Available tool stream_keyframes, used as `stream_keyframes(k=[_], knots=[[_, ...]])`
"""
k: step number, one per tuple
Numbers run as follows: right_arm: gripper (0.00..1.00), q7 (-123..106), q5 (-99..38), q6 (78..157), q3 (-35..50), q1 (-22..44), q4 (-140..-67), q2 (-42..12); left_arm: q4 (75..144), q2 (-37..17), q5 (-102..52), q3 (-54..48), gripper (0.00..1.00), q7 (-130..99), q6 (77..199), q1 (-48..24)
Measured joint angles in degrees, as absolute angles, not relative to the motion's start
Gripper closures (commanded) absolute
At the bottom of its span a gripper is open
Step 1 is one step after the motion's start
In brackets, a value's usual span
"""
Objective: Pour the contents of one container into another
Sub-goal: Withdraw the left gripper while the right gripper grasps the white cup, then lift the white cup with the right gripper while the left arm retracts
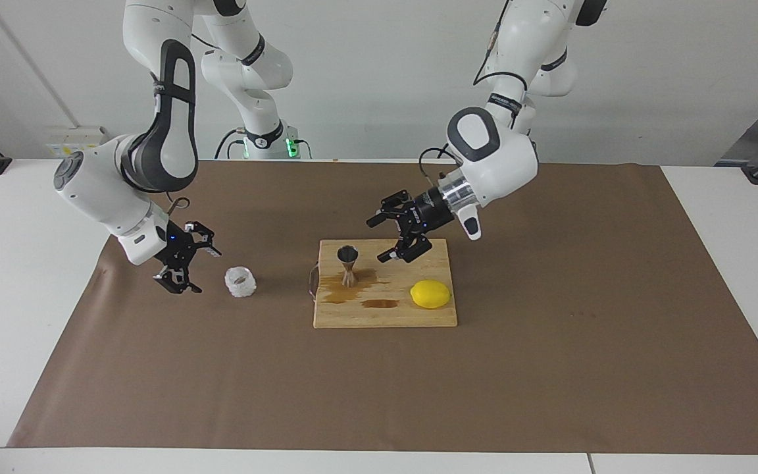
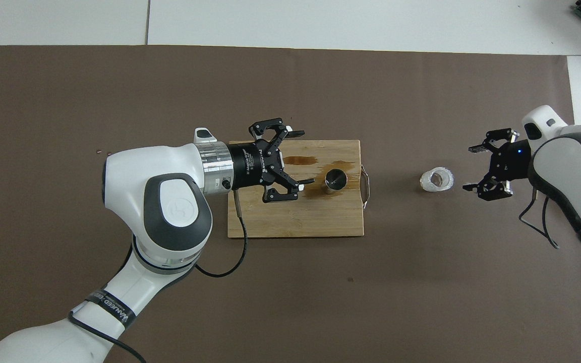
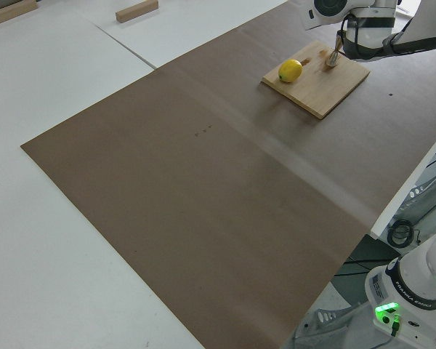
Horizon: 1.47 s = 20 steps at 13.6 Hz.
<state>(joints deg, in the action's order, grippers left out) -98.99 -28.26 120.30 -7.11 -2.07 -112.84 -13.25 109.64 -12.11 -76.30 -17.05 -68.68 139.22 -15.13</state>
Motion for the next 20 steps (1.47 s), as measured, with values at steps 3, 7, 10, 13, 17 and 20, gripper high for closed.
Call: stream_keyframes(k=[3,7,10,13,17,20], knots=[[0.0,-105.38,-34.34,120.33,-7.09,-1.88,-114.9,-14.81,109.46,-10.89,-59.83,-16.94,0.0,-70.3,128.82,-8.13],[0.0,-114.1,-42.02,121.96,-6.84,-1.73,-116.13,-18.91,109.37,-8.16,-41.11,-16.91,0.0,-70.4,122.29,-2.33],[0.0,-115.05,-42.79,123.18,-6.53,-0.61,-116.12,-19.97,109.36,-6.49,-30.49,-16.92,0.0,-70.39,120.6,-1.1],[0.0,-116.25,-42.83,123.3,-6.53,-0.24,-116.12,-20.04,108.68,-5.79,-23.13,-16.95,0.0,-70.23,120.6,-0.92],[0.0,-117.48,-42.84,123.8,-6.54,-0.26,-116.18,-20.16,107.47,-4.15,-15.92,-16.87,0.0,-61.07,120.59,2.78],[0.31,-118.4,-42.84,124.64,-6.53,-0.25,-116.27,-20.22,107.46,-2.44,-15.44,-13.8,0.0,-50.16,120.53,4.13]])
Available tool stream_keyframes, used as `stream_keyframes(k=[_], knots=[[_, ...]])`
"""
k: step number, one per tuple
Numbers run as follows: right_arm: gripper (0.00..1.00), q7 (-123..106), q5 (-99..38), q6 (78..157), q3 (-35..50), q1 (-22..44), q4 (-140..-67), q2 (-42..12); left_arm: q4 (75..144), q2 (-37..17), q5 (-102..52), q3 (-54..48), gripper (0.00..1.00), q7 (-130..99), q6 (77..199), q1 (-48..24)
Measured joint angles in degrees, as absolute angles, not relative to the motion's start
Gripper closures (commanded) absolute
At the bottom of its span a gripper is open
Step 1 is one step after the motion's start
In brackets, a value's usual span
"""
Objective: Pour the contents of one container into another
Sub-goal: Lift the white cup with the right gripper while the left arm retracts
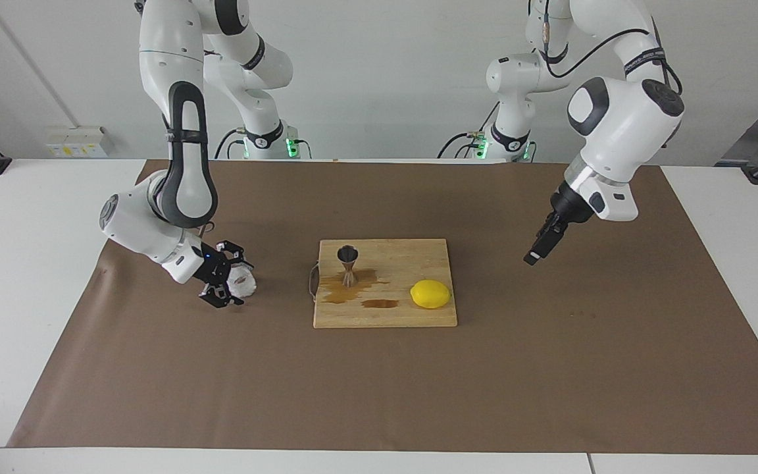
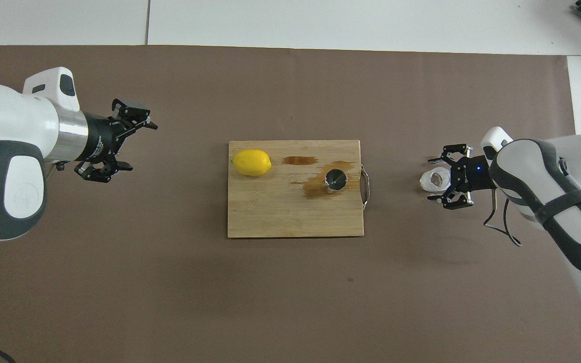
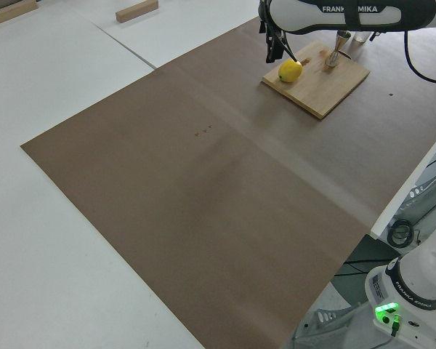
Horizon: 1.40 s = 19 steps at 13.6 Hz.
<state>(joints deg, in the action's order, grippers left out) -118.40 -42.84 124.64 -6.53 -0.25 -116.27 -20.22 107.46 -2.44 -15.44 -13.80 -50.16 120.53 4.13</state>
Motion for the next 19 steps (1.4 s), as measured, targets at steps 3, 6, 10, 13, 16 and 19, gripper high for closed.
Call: stream_keyframes(k=[3,6,10,13,16,19], knots=[[0.62,-118.54,-42.84,124.8,-6.54,-0.26,-116.29,-20.22,107.46,-1.35,-15.09,-8.6,0.0,-34.98,119.32,4.1],[0.62,-118.54,-42.85,124.84,-6.53,-0.24,-116.28,-20.22,107.05,-0.41,-12.23,-4.98,0.0,-21.47,116.74,4.12],[0.62,-118.03,-42.87,124.85,-6.47,1.36,-115.75,-19.98,103.96,-0.04,-7.45,-3.3,0.0,-8.79,112.6,4.1],[0.62,-110.93,-40.46,125.01,-6.44,5.89,-114.09,-17.76,99.64,0.04,-5.41,-3.36,0.0,-5.78,108.27,3.95],[0.63,-102.79,-33.33,125.02,-6.39,9.69,-112.6,-15.33,95.92,0.26,-4.55,-3.39,0.0,-0.78,104.48,3.93],[0.63,-97.96,-30.86,125.03,-6.38,11.64,-112.25,-14.24,95.0,2.02,-4.52,-3.32,0.0,4.87,100.49,3.94]])
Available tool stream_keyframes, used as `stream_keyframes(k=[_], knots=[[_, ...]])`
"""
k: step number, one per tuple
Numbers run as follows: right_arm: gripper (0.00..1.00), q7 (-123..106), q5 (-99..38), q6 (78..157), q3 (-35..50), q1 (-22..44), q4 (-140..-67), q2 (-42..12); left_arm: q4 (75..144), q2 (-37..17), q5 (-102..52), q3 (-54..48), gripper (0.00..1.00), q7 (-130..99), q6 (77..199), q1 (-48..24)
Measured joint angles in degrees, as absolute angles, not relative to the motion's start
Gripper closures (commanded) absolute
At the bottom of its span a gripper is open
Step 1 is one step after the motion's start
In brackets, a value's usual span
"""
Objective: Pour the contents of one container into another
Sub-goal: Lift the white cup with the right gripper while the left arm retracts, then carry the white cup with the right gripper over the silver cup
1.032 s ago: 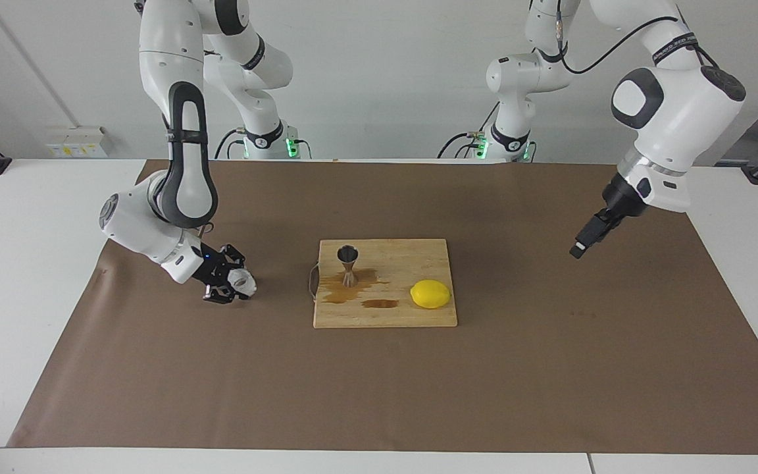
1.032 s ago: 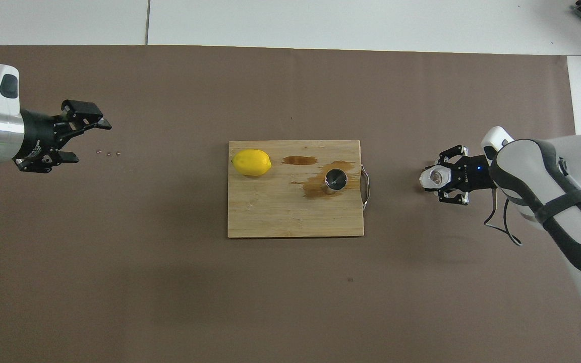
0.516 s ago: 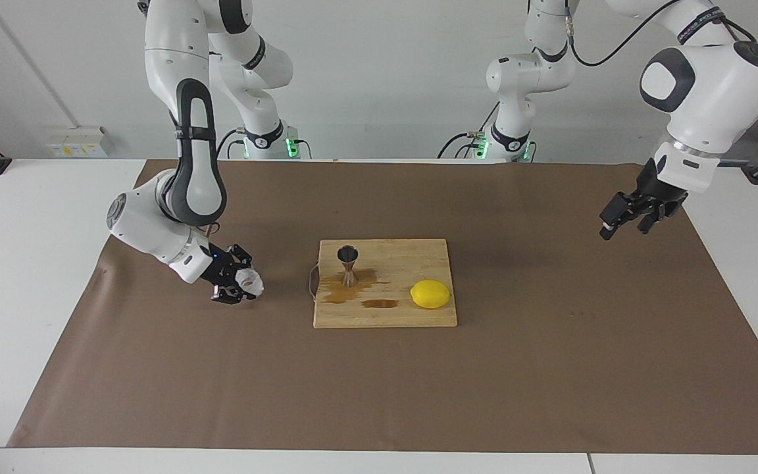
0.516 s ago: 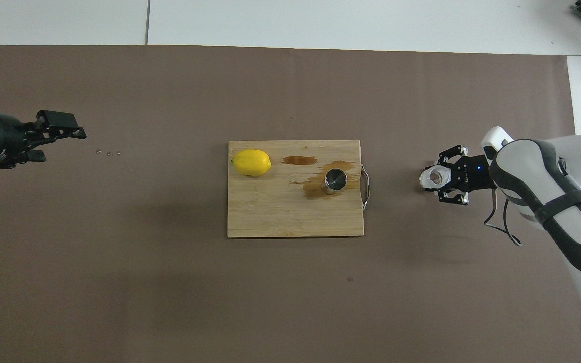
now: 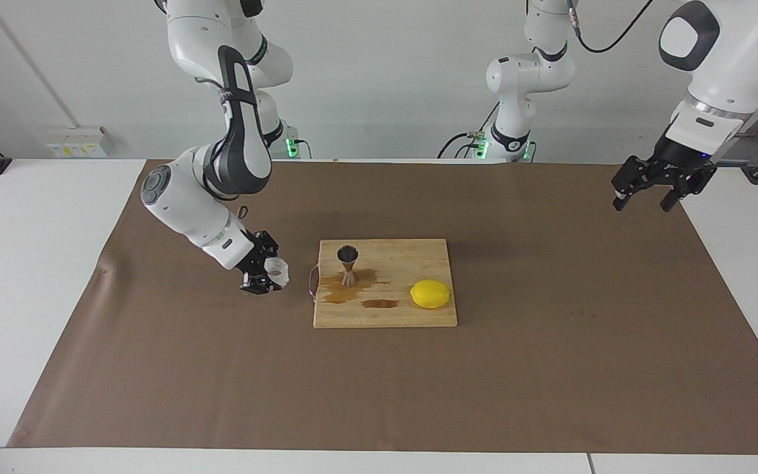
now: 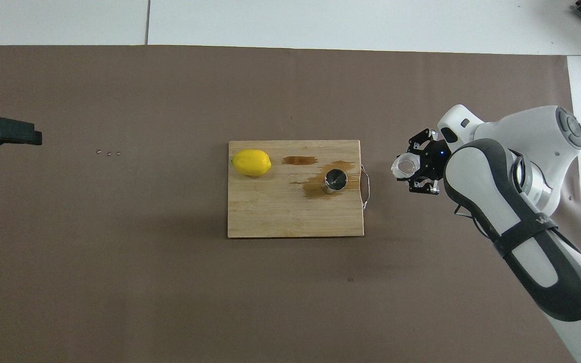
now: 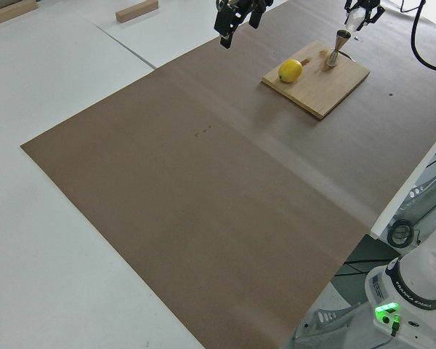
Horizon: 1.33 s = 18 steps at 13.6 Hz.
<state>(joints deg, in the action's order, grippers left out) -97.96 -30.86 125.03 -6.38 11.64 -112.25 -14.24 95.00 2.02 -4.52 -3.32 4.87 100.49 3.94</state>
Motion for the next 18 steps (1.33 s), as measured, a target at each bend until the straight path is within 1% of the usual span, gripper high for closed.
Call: stream_keyframes(k=[3,5,9,14,18], knots=[[0.63,-93.13,-27.46,125.03,-6.35,13.84,-110.77,-13.66,94.94,4.62,-4.51,-3.39,0.0,6.79,97.47,3.87],[0.63,-90.21,-24.4,125.03,-6.33,15.22,-110.05,-13.45,95.03,5.24,-4.51,-3.46,0.0,6.85,96.78,3.06],[0.65,-87.08,-20.51,125.03,-6.32,16.76,-109.06,-12.81,95.48,5.26,-4.5,-3.49,0.0,6.85,95.81,1.66],[0.65,-80.39,-14.19,125.03,-6.26,21.24,-107.77,-12.46,95.43,5.49,-2.74,-3.63,0.0,3.99,94.32,1.59],[0.67,-79.98,-11.22,125.02,-6.26,21.52,-107.59,-11.76,95.39,5.74,1.64,-4.7,0.0,4.01,93.17,0.97]])
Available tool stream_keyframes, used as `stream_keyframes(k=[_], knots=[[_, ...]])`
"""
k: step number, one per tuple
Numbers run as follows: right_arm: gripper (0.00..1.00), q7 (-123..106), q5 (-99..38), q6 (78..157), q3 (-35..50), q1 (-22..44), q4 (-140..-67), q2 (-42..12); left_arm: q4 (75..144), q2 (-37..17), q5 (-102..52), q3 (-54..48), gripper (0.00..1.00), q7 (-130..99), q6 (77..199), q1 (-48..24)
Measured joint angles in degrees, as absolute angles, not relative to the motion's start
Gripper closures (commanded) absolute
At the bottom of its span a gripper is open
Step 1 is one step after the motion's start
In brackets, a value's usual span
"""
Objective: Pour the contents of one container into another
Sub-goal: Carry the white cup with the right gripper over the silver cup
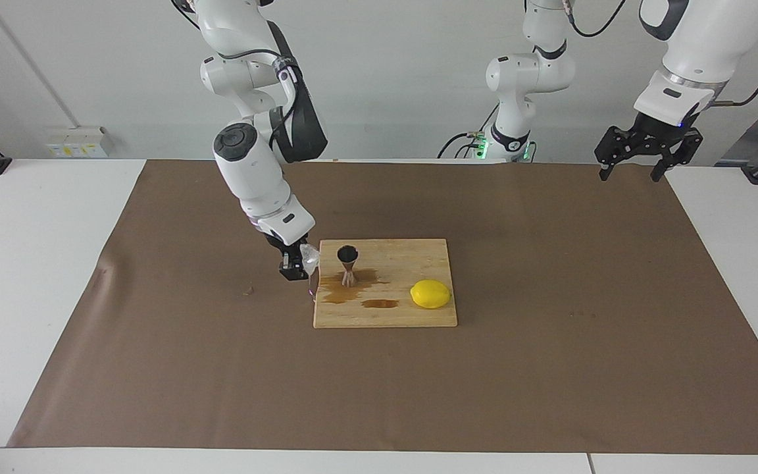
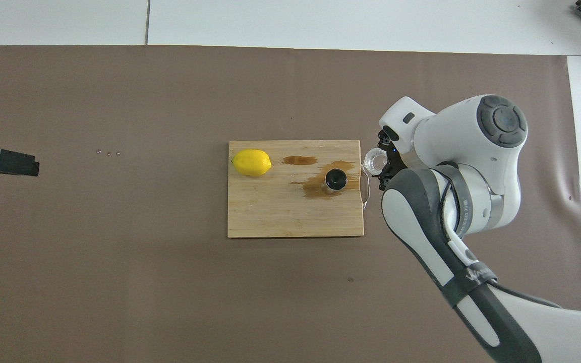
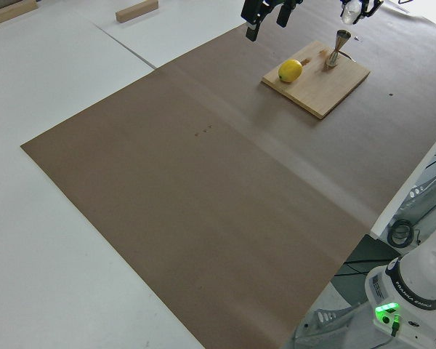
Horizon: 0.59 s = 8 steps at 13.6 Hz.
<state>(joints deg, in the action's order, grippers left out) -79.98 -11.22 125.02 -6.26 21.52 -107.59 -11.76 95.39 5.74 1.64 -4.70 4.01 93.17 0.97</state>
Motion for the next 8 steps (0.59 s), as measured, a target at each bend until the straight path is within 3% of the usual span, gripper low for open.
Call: stream_keyframes(k=[8], knots=[[0.69,-70.9,2.51,125.03,-6.22,27.81,-107.23,-11.65,95.44,6.06,-0.82,-3.43,0.0,4.21,92.55,1.05]])
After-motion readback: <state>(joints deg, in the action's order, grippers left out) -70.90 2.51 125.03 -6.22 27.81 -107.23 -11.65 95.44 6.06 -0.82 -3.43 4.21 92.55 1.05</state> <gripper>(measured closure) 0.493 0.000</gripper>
